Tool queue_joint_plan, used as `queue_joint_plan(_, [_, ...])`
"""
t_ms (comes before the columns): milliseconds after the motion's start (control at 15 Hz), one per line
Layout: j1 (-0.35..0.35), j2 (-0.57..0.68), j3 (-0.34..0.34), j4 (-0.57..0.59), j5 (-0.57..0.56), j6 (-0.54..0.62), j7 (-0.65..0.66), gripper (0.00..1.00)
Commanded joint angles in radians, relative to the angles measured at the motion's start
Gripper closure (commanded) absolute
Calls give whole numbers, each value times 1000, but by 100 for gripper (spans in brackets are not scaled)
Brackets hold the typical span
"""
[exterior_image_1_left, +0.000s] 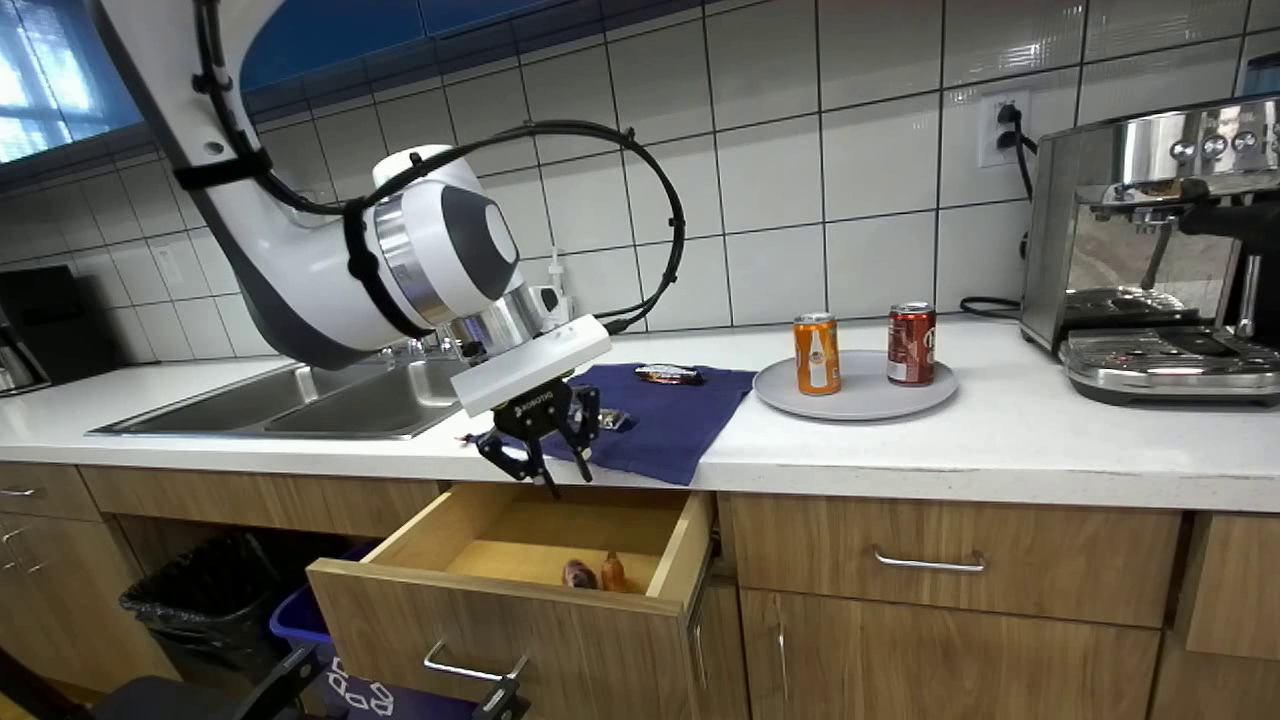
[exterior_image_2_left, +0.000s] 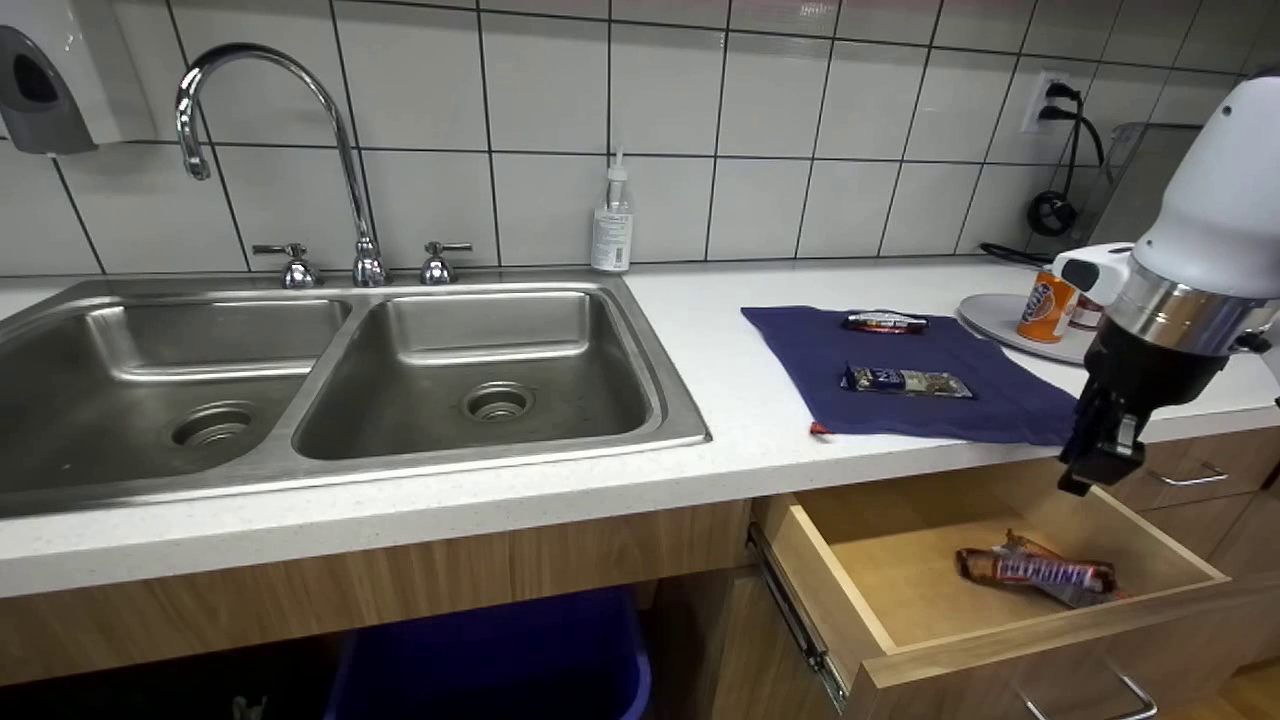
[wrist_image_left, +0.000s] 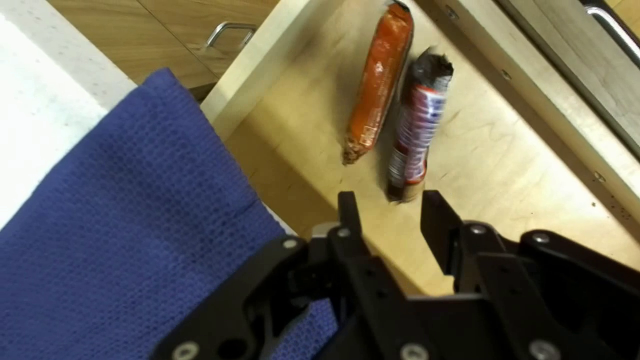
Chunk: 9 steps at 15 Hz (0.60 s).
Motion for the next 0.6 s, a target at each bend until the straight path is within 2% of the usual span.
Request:
queue_joint_plan(0, [-7,-24,-8,-13,-15,-1,-21,29])
queue_joint_plan(267, [-13,-41,7,-25,40,5,-51,1])
queue_joint_plan(533, [-15,-55,13,-22,82,3,-76,0])
